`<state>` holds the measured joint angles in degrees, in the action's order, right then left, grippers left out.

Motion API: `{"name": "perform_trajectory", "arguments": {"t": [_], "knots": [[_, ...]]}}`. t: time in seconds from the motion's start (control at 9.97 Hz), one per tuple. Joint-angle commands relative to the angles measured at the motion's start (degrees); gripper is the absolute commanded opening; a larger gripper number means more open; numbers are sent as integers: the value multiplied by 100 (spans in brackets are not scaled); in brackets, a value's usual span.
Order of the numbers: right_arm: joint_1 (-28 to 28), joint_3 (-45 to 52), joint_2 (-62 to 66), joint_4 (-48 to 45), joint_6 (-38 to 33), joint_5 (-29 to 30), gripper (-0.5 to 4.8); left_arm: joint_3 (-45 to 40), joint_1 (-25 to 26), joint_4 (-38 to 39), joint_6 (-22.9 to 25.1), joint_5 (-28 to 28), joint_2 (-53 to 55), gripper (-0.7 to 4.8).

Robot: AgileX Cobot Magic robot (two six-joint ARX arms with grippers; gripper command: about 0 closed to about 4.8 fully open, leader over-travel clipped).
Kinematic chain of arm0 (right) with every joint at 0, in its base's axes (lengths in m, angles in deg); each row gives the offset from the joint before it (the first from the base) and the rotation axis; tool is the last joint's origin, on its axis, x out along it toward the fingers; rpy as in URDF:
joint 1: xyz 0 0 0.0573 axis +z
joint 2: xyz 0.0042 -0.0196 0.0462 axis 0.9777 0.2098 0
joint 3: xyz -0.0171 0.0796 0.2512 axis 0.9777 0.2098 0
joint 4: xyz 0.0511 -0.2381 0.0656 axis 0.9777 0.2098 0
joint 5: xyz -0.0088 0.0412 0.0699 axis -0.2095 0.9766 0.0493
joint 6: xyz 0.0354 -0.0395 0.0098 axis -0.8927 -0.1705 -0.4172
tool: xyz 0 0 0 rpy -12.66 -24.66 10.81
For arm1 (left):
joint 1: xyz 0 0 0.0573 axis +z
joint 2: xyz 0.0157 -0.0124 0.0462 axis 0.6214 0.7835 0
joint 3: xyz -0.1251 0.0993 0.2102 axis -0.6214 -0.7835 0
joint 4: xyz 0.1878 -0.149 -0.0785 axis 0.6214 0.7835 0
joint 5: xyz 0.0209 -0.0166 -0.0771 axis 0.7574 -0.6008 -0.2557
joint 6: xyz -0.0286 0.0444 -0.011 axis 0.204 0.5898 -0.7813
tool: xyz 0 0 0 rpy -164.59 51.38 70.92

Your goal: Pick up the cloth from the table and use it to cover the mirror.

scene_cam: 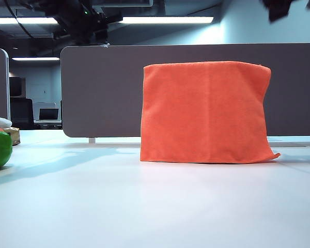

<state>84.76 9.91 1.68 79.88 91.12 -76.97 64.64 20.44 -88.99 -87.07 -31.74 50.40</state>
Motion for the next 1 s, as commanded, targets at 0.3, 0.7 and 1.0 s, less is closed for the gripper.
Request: {"name": "perform_trajectory", "arguments": {"t": [0.3,0.7,1.0], "knots": [[-328,-13,-997,1244,-238,308,479,-199,-2,994,116,210,-616,-5],[-643,-2,-1657,1869,-363,553,347,-682,-2,968,114,210,-1189,-5],[-914,0,-2839,2520,-909,671,-5,-2087,-2,960,133,225,-2835,-5]]}}
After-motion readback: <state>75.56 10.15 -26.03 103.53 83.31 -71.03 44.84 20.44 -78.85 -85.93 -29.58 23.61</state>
